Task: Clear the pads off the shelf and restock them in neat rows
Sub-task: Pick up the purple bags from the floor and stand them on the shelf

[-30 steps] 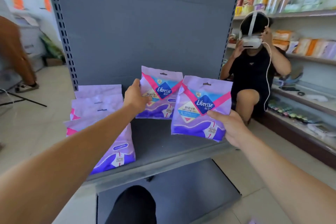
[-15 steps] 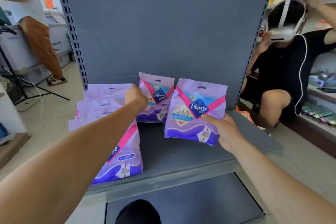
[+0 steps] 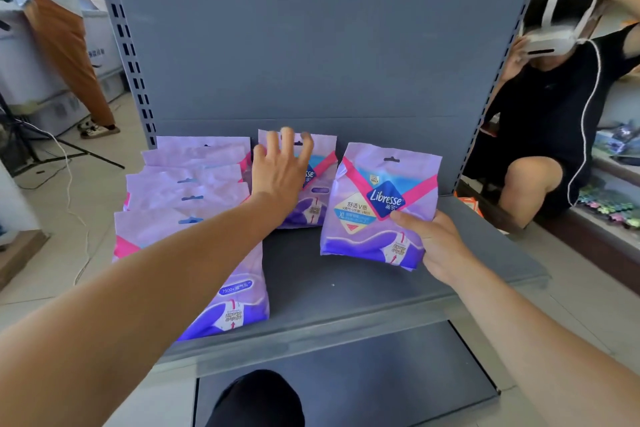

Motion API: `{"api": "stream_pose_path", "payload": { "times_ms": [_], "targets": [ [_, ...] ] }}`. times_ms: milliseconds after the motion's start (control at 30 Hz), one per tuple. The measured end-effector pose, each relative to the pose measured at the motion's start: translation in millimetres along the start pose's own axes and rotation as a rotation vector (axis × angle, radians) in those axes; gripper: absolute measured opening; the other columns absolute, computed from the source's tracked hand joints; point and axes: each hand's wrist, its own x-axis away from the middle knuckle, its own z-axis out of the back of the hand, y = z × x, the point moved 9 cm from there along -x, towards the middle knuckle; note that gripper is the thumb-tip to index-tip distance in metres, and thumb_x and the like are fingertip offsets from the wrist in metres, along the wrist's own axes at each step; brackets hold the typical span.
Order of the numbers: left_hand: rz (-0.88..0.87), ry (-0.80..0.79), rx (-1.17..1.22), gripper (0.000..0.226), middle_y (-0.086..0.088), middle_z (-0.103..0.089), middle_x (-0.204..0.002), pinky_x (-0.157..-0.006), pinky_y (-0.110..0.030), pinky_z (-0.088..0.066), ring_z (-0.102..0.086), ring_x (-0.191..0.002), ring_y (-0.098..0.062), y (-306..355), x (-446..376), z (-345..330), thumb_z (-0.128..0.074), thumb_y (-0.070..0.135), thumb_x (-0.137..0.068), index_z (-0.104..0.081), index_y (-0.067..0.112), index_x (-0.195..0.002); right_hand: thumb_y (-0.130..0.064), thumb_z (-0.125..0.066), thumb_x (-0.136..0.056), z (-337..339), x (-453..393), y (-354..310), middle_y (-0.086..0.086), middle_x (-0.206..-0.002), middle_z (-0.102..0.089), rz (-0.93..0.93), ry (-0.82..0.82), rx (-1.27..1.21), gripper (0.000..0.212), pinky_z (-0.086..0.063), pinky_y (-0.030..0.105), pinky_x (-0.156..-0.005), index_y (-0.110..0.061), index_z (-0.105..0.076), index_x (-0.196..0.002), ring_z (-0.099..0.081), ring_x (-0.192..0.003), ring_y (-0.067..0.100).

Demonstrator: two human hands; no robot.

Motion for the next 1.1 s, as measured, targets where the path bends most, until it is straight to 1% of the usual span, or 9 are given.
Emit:
{"api": "stream_pose_path", "payload": {
  "times_ms": [33,100,200,333,667,900,967,1033,1100],
  "targets": [
    [-0.134,-0.009,-0.032,0.073,-0.017,-0.031,-0.137,-0.088,-0.041,-0.043,-0.040,-0.121,-0.035,15.5,-1.1,-1.3,-0.066,0.015,-0.081,-0.025,0.015,-0.142,-0.017,-0.076,-0.079,0.1,-0.4,1.2,0.004,-0.102,-0.075,-0.003,0.001,-0.003,0.032,-0.061,0.037,-0.070,-0.017,-0.063,-0.108,-0.073,-0.091,0.024],
    [-0.321,-0.198,0.099,0.061,-0.011,-0.039,-0.135,-0.088,-0.042,-0.046,-0.045,-0.120,-0.031,40.8,-0.6,-25.6,-0.063,0.016,-0.085,-0.037,0.021,-0.139,-0.017,-0.075,-0.079,0.1,-1.2,6.4,0.004,-0.102,-0.075,-0.012,-0.002,-0.005,0.031,-0.061,0.038,-0.071,-0.017,-0.063,-0.108,-0.073,-0.091,0.024],
    [-0.371,-0.528,0.333,0.051,-0.002,-0.058,-0.125,-0.090,-0.043,-0.052,-0.058,-0.110,-0.026,60.0,11.6,-57.7,-0.067,0.033,-0.083,-0.048,0.027,-0.129,-0.020,-0.076,-0.074,0.3,-0.7,14.6,0.005,-0.104,-0.075,-0.027,-0.013,0.009,0.038,-0.060,0.038,-0.075,-0.017,-0.062,-0.109,-0.073,-0.093,0.024],
    [-0.451,-0.748,0.341,0.054,-0.002,-0.060,-0.126,-0.100,-0.038,-0.046,-0.057,-0.112,-0.026,73.9,26.0,-81.7,-0.072,0.031,-0.082,-0.053,0.019,-0.131,-0.023,-0.077,-0.069,1.9,-2.8,21.6,0.004,-0.104,-0.075,-0.045,0.000,0.013,0.044,-0.058,0.040,-0.078,-0.017,-0.061,-0.110,-0.073,-0.093,0.023],
    [-0.430,-0.851,0.087,0.052,-0.001,-0.056,-0.131,-0.099,-0.042,-0.048,-0.056,-0.114,-0.025,57.2,31.0,-101.6,-0.058,0.029,-0.087,-0.047,0.022,-0.137,-0.025,-0.078,-0.067,0.9,-4.6,19.5,0.002,-0.102,-0.075,-0.049,-0.010,0.017,0.046,-0.059,0.038,-0.075,-0.018,-0.061,-0.109,-0.073,-0.092,0.023],
    [-0.484,-0.862,0.089,0.044,-0.003,-0.056,-0.129,-0.098,-0.034,-0.046,-0.054,-0.115,-0.026,70.5,55.5,-46.9,-0.056,0.032,-0.095,-0.048,0.015,-0.135,-0.022,-0.077,-0.069,3.7,4.9,5.8,0.003,-0.102,-0.075,-0.027,-0.036,0.021,0.042,-0.060,0.038,-0.073,-0.018,-0.062,-0.108,-0.073,-0.091,0.023],
    [-0.498,-0.874,0.136,0.041,-0.006,-0.057,-0.128,-0.091,-0.032,-0.044,-0.055,-0.111,-0.027,78.2,74.1,-30.3,-0.054,0.031,-0.097,-0.051,0.011,-0.132,-0.021,-0.077,-0.069,5.9,7.4,-0.2,0.003,-0.100,-0.075,-0.012,-0.040,0.013,0.041,-0.061,0.036,-0.071,-0.019,-0.062,-0.107,-0.073,-0.089,0.022],
    [-0.483,-0.894,0.174,0.044,-0.008,-0.059,-0.124,-0.082,-0.032,-0.042,-0.053,-0.101,-0.027,83.2,93.3,-22.5,-0.052,0.040,-0.097,-0.056,0.008,-0.126,-0.022,-0.077,-0.069,8.8,9.8,-4.5,0.002,-0.100,-0.075,-0.006,-0.035,0.015,0.041,-0.061,0.037,-0.070,-0.020,-0.062,-0.107,-0.073,-0.089,0.021],
    [-0.444,-0.926,0.197,0.057,-0.007,-0.056,-0.127,-0.087,-0.035,-0.042,-0.051,-0.106,-0.027,83.7,112.8,-27.6,-0.047,0.057,-0.094,-0.057,0.010,-0.125,-0.024,-0.078,-0.068,9.4,11.5,-6.0,0.002,-0.101,-0.075,-0.006,-0.032,0.030,0.043,-0.060,0.038,-0.071,-0.020,-0.062,-0.108,-0.073,-0.090,0.021]
  ]
}}
